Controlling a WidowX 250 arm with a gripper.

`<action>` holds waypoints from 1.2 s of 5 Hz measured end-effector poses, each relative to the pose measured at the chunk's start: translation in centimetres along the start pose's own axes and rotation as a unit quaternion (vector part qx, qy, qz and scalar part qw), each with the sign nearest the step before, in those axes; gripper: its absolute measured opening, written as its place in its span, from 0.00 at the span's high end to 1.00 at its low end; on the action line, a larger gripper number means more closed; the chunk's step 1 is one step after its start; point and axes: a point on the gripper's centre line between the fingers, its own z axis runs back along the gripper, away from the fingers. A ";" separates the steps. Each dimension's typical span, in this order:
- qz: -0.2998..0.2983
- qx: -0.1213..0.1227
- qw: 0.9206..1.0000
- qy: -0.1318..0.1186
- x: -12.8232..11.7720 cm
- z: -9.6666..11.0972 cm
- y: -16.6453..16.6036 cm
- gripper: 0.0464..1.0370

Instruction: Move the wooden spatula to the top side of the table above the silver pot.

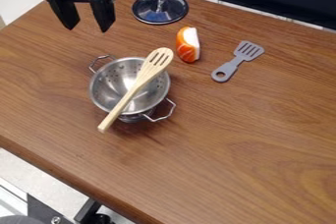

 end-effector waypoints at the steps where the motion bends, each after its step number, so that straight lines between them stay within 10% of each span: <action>1: 0.004 -0.007 1.000 0.017 -0.5 -1.0 0.0 0.04; 6: -0.023 -0.021 0.998 0.052 -4.0 0.9 -5.0 0.04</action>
